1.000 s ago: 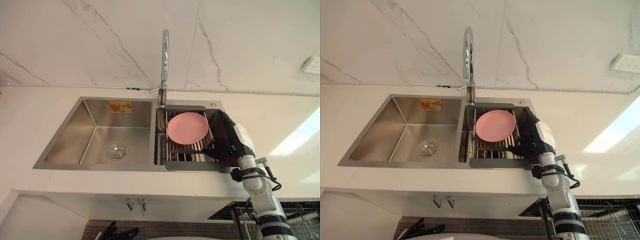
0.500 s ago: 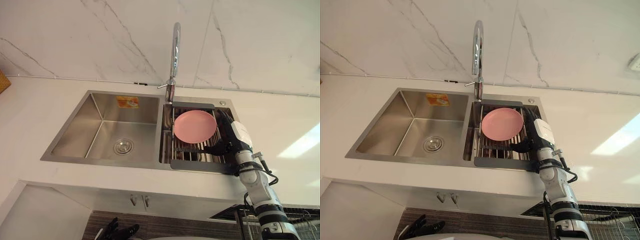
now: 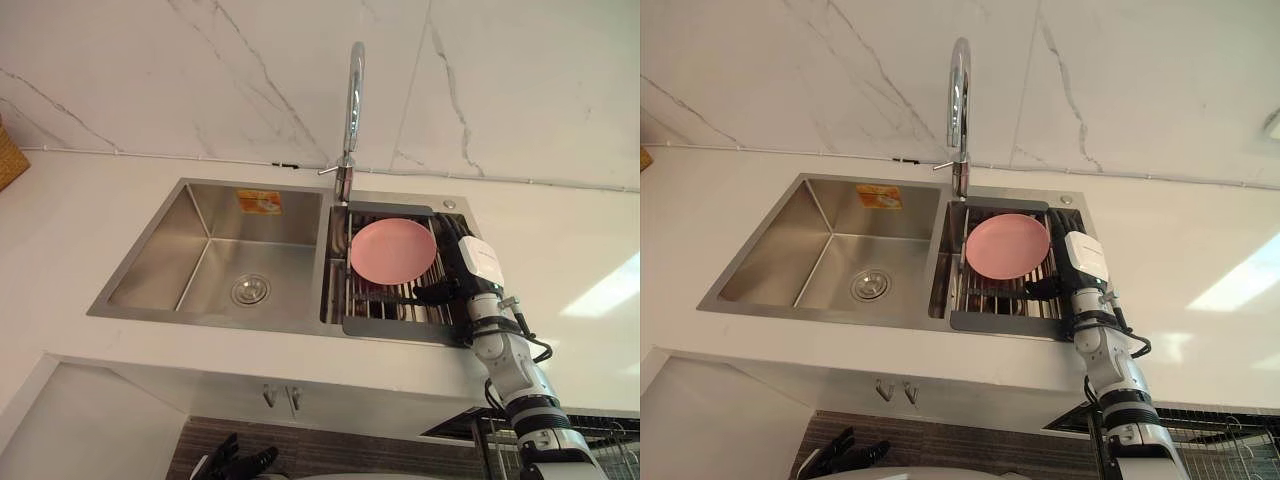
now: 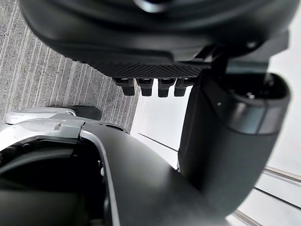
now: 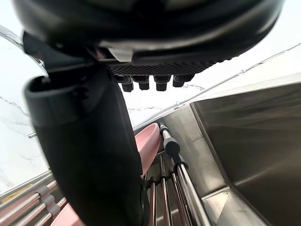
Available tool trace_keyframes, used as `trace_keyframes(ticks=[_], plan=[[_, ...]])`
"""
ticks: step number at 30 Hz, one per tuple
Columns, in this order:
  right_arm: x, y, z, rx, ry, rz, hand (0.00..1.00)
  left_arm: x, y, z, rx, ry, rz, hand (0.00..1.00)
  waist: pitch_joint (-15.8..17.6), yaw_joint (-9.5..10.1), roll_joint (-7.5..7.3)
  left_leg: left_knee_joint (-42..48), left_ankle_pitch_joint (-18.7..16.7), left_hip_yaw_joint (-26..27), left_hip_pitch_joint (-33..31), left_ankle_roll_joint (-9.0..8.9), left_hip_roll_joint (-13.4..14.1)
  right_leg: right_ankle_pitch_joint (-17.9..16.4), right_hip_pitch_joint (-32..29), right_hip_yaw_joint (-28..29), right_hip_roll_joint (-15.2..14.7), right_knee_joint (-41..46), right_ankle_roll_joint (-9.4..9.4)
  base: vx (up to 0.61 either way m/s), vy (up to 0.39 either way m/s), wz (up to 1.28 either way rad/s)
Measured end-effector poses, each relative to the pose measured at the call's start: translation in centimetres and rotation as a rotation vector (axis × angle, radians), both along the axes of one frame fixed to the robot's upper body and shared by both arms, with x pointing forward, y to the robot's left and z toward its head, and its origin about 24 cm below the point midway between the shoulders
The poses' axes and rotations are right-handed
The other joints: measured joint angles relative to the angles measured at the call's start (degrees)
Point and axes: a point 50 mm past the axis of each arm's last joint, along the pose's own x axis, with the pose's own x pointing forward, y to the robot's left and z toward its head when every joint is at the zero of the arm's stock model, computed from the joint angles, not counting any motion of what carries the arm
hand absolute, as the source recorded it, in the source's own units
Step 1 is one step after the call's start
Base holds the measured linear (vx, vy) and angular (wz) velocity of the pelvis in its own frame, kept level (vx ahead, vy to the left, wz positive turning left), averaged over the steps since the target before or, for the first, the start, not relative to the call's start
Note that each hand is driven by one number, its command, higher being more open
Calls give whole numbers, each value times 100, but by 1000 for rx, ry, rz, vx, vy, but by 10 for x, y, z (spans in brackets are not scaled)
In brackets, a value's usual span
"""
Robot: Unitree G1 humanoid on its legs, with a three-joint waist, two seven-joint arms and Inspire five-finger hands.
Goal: Walk over to the sink, pick up the cup, carry it to the dishwasher, place the cup inside the dishwasher, then close the dishwasher door
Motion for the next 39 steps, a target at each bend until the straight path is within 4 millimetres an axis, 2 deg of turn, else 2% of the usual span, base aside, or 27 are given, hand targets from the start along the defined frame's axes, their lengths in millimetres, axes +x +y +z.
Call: trace_keyframes(ticks=[25,34,39], plan=[[15,-4,5,-13,-44,-39,100,2,0,1,-12,-8,-23,100,45,-9,42,-5,50,-157,-104,-9,-3,0,20,-159,9,-75,-2,-11,-6,2],[21,-5,11,-56,-49,-6,100,5,1,2,-10,-17,-51,100,134,-9,35,-7,85,-218,-160,-10,0,-2,-1,-233,11,-76,-5,-9,-4,3],[22,3,10,-121,-40,62,100,8,1,3,-9,-22,-64,100,146,20,37,-7,100,-263,-187,-15,8,-2,-1,-280,19,-87,-9,-6,-9,6]])
